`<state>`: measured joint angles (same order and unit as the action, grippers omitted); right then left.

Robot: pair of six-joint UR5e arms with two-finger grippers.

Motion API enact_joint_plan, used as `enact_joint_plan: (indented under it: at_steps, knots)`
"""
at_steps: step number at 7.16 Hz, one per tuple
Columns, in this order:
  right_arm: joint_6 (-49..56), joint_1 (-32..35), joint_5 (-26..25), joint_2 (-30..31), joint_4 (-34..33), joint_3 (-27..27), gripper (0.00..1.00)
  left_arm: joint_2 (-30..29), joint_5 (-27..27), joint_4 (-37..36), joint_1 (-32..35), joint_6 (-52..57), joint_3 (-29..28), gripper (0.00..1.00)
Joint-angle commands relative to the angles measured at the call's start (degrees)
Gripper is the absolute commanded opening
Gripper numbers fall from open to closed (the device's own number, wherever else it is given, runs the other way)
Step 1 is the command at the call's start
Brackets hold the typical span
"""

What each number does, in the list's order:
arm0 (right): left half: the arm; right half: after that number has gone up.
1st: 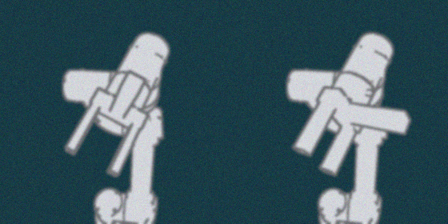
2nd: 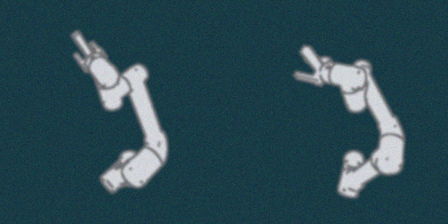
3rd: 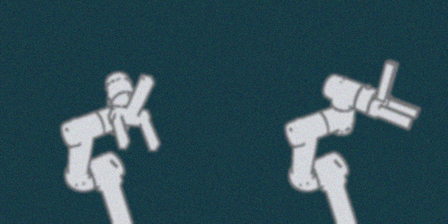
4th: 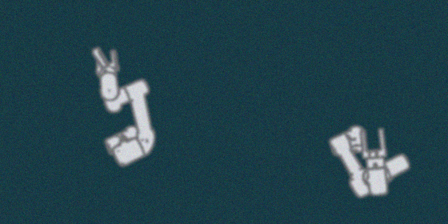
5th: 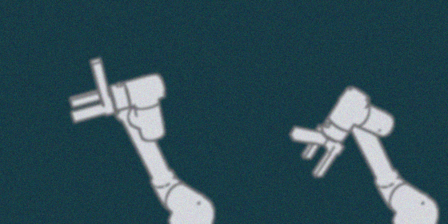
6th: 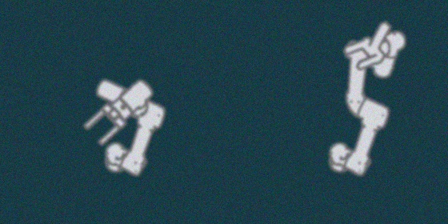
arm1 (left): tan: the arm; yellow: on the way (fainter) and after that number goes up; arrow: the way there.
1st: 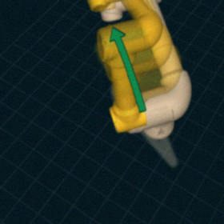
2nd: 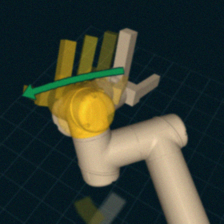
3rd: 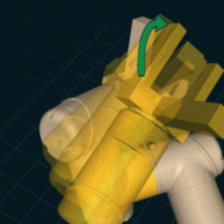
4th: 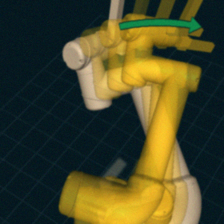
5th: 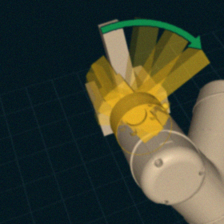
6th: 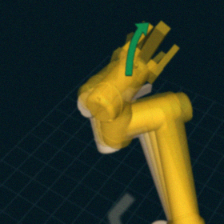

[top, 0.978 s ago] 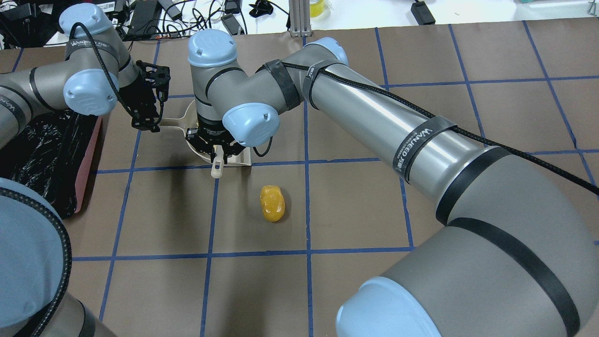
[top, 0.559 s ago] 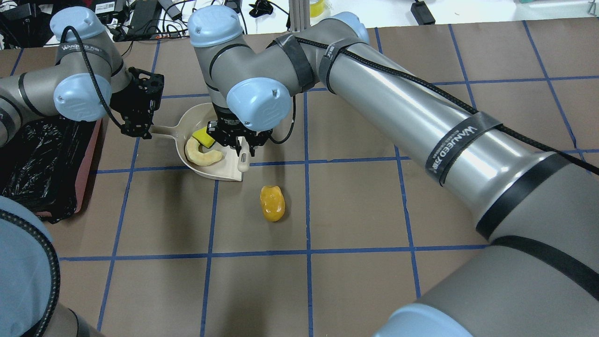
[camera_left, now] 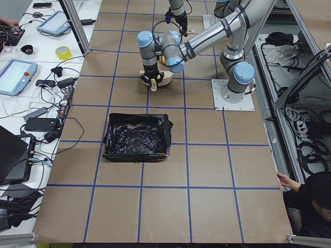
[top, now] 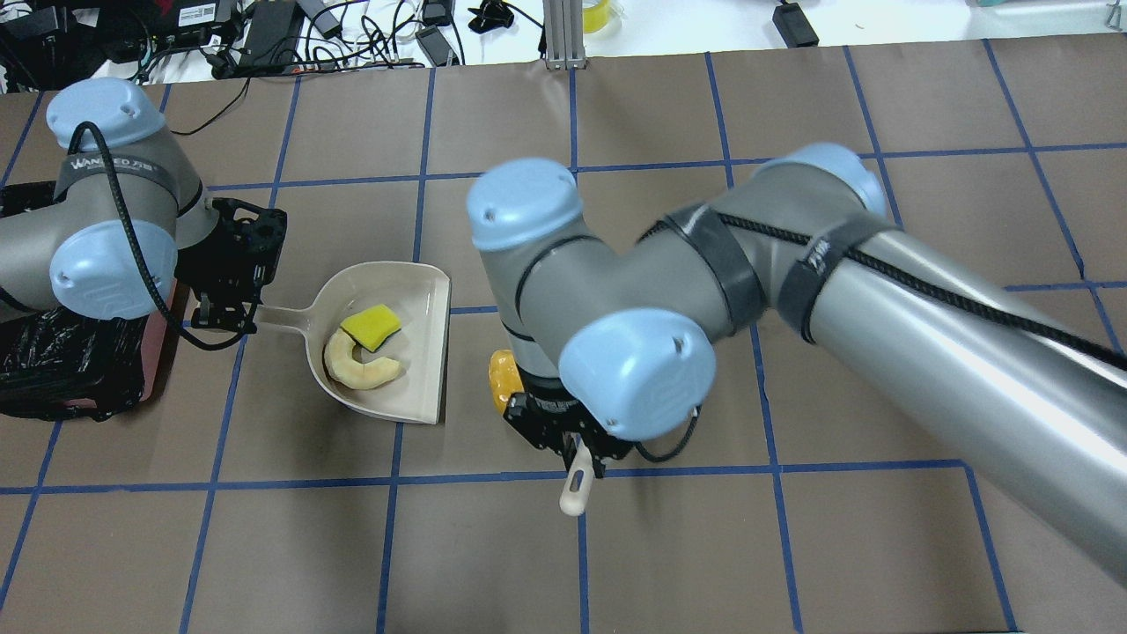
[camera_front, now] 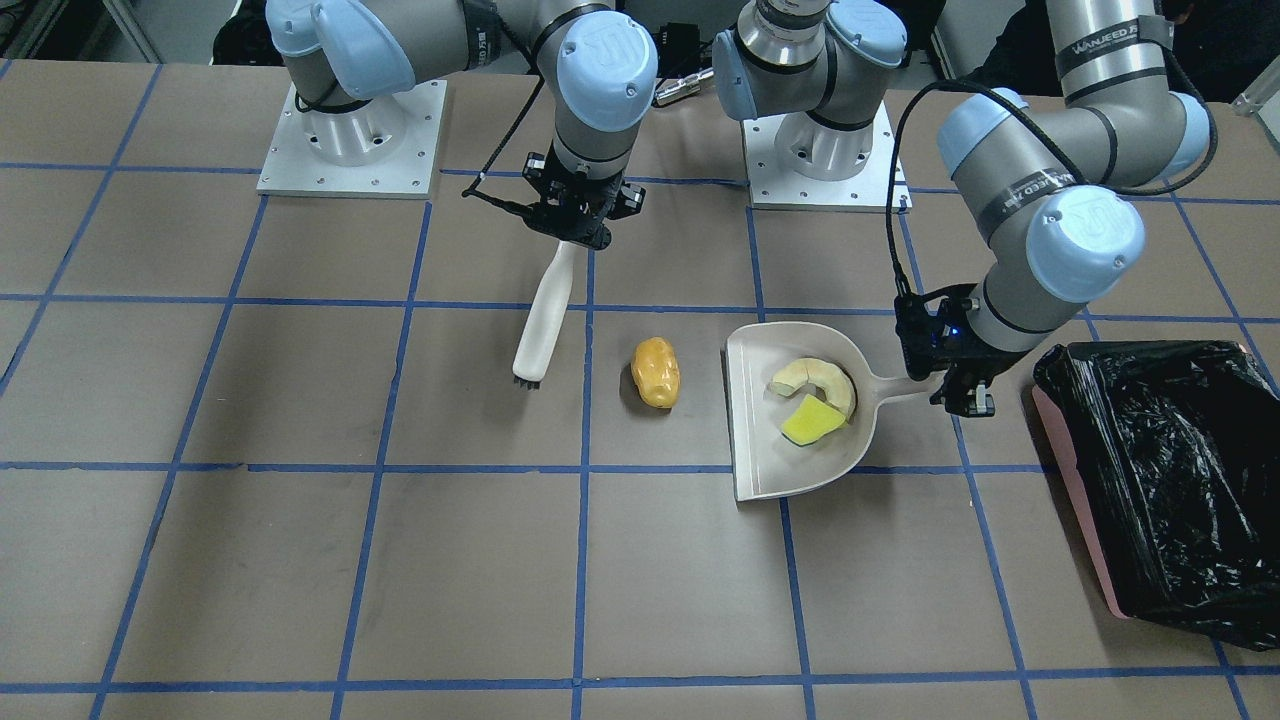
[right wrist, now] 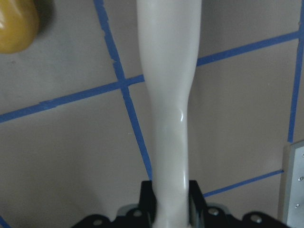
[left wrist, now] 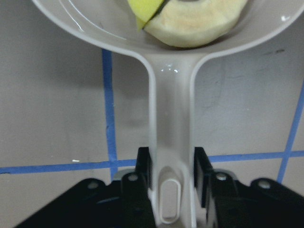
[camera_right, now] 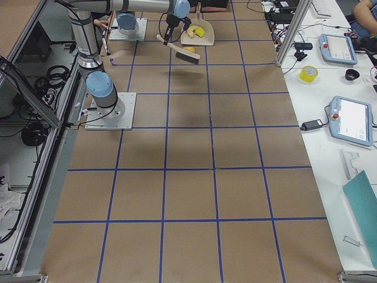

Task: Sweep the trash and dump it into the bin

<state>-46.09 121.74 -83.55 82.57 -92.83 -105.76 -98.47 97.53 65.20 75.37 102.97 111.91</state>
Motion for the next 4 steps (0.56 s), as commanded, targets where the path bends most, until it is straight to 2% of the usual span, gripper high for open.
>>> enact_joint_plan:
  at_steps: [1, 2, 3, 4]
  knots:
    - [-2.86, 3.23, 3.82, -0.02, -11.11, -7.18, 0.00, 4.07, 0.20, 0.10, 0.13, -0.93, 3.66, 0.04]
    - [-1.30, 5.68, 6.97, -4.22, -16.63, -5.09, 0.00, 4.69, 0.29, 0.19, 0.22, -1.19, 3.66, 0.04]
    - [-0.67, 9.18, 7.78, -8.09, -17.64, -0.80, 0.00, 4.61, 0.29, 0.28, 0.22, -1.54, 3.66, 0.04]
    - [0.21, 10.61, 7.88, -13.00, -17.65, 6.03, 0.00, 4.17, 0.29, 0.28, 0.22, -2.33, 3.66, 0.04]
